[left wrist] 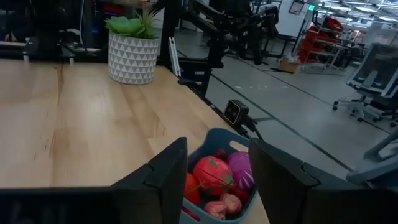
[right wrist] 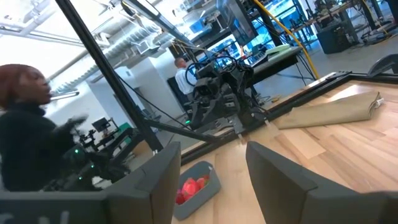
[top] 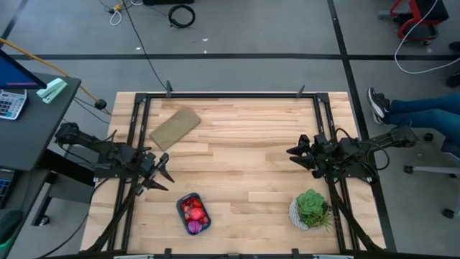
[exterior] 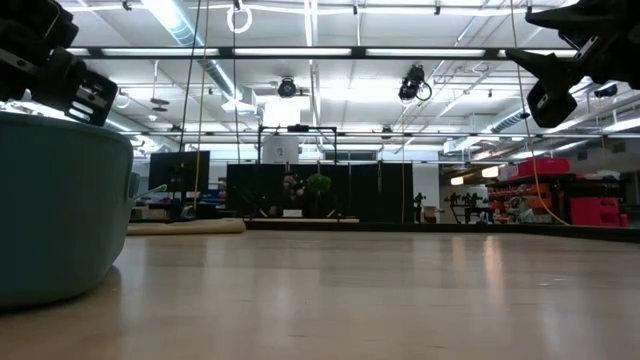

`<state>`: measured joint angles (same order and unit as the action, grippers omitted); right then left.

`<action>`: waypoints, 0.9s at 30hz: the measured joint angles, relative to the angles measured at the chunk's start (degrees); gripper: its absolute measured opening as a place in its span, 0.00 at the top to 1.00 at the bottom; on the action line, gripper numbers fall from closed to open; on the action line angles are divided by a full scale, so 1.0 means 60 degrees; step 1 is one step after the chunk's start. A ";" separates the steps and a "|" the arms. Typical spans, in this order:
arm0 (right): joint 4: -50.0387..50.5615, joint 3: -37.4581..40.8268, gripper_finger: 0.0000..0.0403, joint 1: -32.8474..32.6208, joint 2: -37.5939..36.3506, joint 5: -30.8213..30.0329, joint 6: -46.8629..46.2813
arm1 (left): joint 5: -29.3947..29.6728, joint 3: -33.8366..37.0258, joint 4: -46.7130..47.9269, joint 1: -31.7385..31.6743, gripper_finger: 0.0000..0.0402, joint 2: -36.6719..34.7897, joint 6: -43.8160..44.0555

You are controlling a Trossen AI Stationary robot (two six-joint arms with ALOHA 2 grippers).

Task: Pick and placing Produce into tupperware
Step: Return to Home Position

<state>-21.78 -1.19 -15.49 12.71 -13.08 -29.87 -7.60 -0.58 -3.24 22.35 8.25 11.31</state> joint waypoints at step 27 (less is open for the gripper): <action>-0.0007 -0.0004 0.52 -0.0004 0.0000 0.0000 0.0000 | 0.0004 0.0011 -0.0044 0.0000 0.55 -0.0003 -0.0007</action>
<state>-21.82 -1.21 -15.51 12.71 -13.08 -29.87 -7.57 -0.51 -3.51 22.35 8.23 11.27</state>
